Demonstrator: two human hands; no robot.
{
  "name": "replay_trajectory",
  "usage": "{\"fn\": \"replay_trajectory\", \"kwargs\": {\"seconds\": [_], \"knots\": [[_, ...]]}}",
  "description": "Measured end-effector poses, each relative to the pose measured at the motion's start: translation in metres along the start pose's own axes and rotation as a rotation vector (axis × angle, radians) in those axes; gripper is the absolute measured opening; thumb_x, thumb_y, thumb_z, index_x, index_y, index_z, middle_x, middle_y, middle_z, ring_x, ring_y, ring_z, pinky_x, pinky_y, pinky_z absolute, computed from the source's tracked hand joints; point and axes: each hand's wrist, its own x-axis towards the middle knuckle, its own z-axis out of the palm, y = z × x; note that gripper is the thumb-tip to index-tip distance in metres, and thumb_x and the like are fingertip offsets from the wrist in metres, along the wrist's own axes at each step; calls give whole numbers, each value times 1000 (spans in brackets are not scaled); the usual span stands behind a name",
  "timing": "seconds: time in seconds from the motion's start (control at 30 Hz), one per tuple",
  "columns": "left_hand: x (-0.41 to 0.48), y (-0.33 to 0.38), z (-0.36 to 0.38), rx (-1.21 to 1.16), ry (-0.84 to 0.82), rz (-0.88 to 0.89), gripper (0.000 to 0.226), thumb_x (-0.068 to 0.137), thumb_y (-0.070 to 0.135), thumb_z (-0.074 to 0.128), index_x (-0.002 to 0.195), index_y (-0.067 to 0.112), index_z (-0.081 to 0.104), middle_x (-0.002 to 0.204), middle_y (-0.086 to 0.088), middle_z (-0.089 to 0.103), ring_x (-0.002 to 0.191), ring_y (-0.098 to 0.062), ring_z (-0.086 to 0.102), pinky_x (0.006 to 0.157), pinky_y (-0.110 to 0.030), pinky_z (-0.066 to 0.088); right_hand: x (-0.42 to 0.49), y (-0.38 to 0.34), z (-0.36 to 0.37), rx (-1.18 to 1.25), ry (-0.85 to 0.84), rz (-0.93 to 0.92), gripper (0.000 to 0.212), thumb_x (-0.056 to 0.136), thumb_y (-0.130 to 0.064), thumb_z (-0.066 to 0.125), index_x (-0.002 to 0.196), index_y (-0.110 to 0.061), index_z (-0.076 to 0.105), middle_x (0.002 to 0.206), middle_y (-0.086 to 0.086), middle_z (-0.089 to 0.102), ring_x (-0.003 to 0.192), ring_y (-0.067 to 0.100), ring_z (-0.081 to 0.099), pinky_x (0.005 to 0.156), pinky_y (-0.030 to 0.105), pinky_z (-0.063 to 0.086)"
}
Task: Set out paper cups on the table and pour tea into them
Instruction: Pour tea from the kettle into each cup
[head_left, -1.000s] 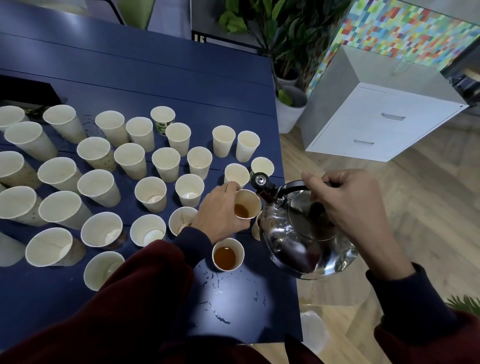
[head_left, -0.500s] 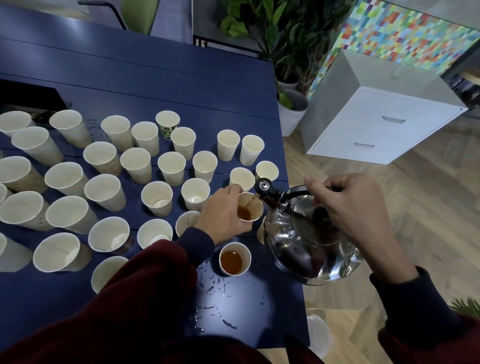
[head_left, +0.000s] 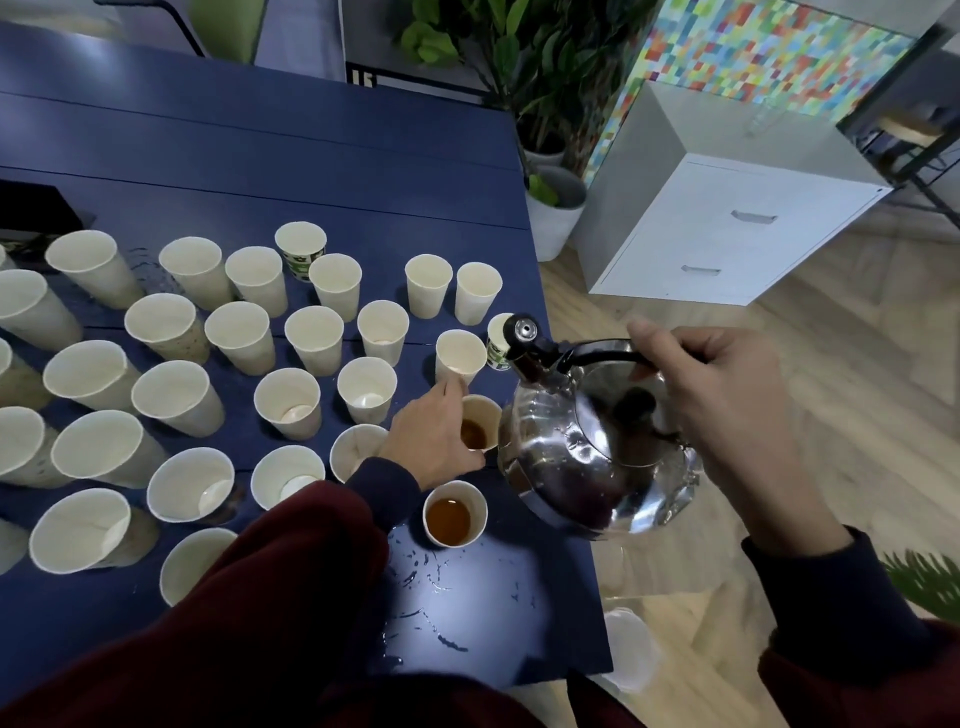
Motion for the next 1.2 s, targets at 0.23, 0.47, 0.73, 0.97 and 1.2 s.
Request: {"fn": "replay_trajectory", "kwargs": {"seconds": [0.23, 0.47, 0.73, 0.97, 1.2], "knots": [[3, 3, 14, 182, 1, 7, 66, 71, 53, 76, 120, 20, 46, 116, 0, 63, 103, -20, 62, 89, -37, 42, 13, -2, -11, 78, 49, -23, 41, 93, -36, 70, 69, -2, 74, 53, 19, 56, 49, 15, 45, 43, 20, 34], [8, 20, -1, 118, 126, -64, 72, 76, 64, 70, 127, 18, 47, 124, -2, 56, 112, -23, 54, 93, -40, 42, 43, 7, -26, 91, 45, -20, 40, 92, -36, 69, 63, -9, 71, 39, -4, 38, 39, 9, 29, 41, 19, 28], [72, 44, -12, 176, 222, -35, 50, 86, 46, 66, 122, 15, 51, 122, -6, 60, 114, -28, 55, 92, -45, 43, 99, 28, -31, 104, 41, -65, 42, 90, -38, 68, 62, -6, 71, 49, 14, 53, 51, 13, 43, 56, 27, 36], [135, 52, 3, 348, 97, -3, 75, 75, 55, 73, 128, 13, 43, 126, -8, 56, 111, -30, 54, 87, -43, 42, 144, 63, -17, 44, -58, -121, 52, 90, -40, 67, 69, 8, 67, 52, 21, 55, 46, 16, 43, 48, 33, 38], [172, 48, 21, 441, -14, -44, 80, 70, 54, 76, 131, 15, 42, 129, -8, 53, 119, -29, 50, 93, -43, 38, 174, 99, -1, -24, -119, -105, 52, 90, -38, 68, 53, -4, 54, 49, 13, 50, 49, 16, 45, 55, 38, 43]]}}
